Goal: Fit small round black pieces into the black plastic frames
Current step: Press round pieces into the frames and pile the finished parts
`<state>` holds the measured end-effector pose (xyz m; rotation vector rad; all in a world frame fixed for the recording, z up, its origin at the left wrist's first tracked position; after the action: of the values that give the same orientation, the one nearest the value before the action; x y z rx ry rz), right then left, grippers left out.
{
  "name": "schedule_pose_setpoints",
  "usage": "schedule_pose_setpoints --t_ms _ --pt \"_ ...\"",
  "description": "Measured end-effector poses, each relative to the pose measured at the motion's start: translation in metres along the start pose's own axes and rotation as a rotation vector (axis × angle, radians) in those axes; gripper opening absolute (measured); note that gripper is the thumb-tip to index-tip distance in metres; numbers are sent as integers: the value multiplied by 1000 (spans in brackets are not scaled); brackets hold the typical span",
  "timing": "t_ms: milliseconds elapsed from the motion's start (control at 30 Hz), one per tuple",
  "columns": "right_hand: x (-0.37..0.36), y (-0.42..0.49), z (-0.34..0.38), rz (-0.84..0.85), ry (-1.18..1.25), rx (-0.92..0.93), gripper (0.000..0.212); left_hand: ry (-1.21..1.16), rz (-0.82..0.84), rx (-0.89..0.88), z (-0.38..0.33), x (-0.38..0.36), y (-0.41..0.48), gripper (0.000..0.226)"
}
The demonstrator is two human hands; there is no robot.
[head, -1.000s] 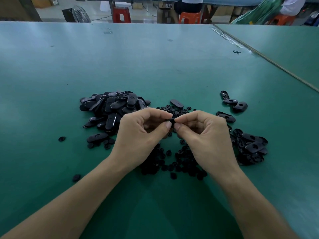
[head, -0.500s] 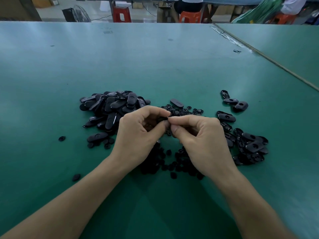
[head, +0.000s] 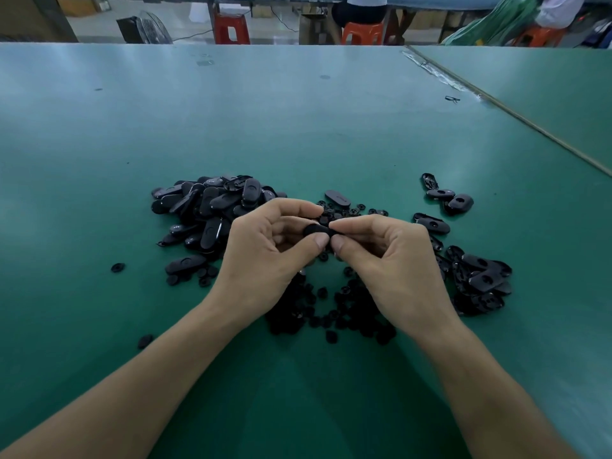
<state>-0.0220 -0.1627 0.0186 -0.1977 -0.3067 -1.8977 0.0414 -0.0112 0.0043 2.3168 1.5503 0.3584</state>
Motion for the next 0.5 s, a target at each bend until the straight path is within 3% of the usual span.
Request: schedule_pose_setpoints --t_ms 500 --pt "1 5 -8 45 -37 -86 10 -8 -3 2 1 0 1 33"
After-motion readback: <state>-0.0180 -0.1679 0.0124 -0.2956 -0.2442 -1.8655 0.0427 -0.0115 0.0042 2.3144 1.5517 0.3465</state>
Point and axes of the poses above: each hand's wrist, its own y-axis towards the middle knuckle, its own x-axis out of the back of the hand, z = x × y, the point moved 2 cm from there along y, towards the middle knuckle, and after that the axes turned 7 degrees about -x, right-handed, at the moved point
